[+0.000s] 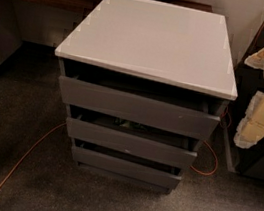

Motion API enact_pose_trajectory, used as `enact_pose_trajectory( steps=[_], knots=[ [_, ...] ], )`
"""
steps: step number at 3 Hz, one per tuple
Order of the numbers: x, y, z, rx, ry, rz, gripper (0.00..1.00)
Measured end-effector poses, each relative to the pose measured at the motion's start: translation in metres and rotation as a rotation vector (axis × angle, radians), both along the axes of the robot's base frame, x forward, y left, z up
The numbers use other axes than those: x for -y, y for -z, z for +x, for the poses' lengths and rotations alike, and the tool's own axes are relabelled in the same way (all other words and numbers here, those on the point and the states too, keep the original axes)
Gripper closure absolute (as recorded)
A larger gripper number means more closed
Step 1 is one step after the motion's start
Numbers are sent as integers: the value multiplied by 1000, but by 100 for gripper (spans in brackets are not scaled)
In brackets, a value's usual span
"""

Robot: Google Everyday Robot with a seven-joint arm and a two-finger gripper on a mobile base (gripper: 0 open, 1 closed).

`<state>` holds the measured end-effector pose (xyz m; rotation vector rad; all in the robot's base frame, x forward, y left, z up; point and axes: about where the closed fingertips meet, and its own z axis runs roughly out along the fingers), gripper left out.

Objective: Pick green jalapeno chip bag from middle drawer and place on counter

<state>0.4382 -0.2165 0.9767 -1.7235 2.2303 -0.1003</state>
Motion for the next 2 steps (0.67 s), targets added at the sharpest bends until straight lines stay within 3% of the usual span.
enact_pose_trajectory(
  steps=[2],
  knots=[
    [-5, 9, 5, -30, -11, 7, 0]
  ],
)
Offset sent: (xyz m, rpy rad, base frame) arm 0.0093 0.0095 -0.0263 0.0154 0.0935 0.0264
